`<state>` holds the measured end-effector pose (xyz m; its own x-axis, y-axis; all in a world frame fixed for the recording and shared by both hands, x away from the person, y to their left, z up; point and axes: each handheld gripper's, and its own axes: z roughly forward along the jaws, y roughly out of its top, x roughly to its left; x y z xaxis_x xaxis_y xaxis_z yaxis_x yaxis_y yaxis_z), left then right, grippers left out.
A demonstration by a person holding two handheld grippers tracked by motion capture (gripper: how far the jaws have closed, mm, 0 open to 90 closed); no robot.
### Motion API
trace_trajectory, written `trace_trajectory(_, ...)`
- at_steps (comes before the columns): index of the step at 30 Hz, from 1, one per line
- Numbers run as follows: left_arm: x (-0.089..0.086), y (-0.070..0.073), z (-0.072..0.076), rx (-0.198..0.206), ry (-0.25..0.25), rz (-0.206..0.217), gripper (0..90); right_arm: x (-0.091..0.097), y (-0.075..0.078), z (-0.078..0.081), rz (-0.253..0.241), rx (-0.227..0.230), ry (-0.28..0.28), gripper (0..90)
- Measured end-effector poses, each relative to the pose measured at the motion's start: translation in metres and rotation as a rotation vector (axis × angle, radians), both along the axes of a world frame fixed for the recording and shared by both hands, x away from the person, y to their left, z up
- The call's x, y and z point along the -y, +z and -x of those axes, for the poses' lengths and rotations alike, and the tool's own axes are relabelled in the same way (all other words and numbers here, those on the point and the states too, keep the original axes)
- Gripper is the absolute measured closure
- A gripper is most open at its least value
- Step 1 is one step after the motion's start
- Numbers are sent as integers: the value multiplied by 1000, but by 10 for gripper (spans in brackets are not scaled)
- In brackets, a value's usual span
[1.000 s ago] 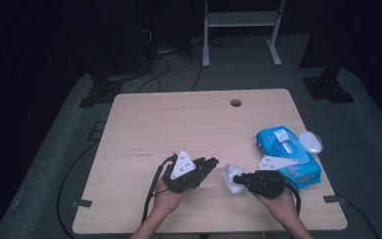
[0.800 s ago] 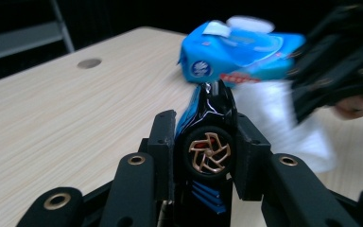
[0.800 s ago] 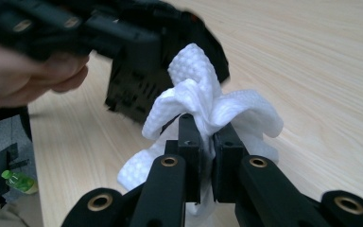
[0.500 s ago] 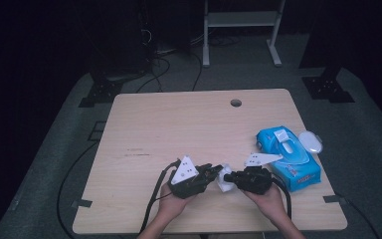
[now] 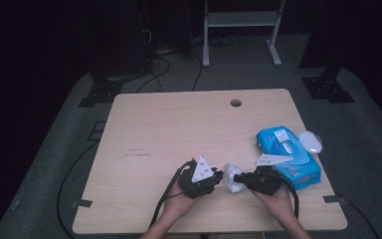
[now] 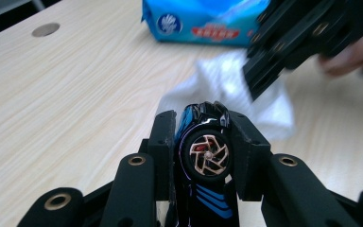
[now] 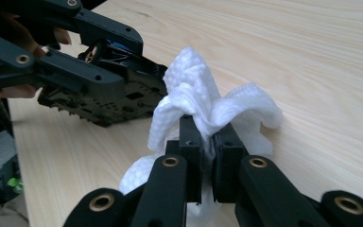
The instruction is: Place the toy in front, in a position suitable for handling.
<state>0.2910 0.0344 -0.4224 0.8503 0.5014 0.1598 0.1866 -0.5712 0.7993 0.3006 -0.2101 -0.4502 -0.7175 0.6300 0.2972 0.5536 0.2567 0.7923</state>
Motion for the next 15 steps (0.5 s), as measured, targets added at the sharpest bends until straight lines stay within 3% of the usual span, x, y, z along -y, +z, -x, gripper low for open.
trace_trajectory(2, 11, -1, -8, -11, 7, -60, 655, 7, 0, 0, 5, 1, -23, 843)
trace_trajectory(3, 11, -1, -8, -11, 7, -60, 654, 11, 0, 0, 5, 2, -36, 843)
trace_trajectory(4, 22, -1, -15, -45, -3, -124, 653, 15, -1, 0, 4, 5, -49, 843)
trace_trajectory(5, 22, -1, -15, -45, -3, -124, 652, 19, -1, 0, 1, 1, -60, 843)
trace_trajectory(6, 34, -1, -18, -76, -29, -207, 651, 23, -1, 0, -1, 6, -69, 843)
trace_trajectory(8, 42, -3, -16, -80, -43, -255, 649, 29, 0, 2, -5, 5, -83, 843)
trace_trajectory(12, 46, -4, -8, -101, -48, -265, 641, 35, 3, 7, 0, 14, -85, 842)
trace_trajectory(15, 44, -6, -5, -166, -45, -228, 589, 37, 4, 9, 4, 22, -81, 842)
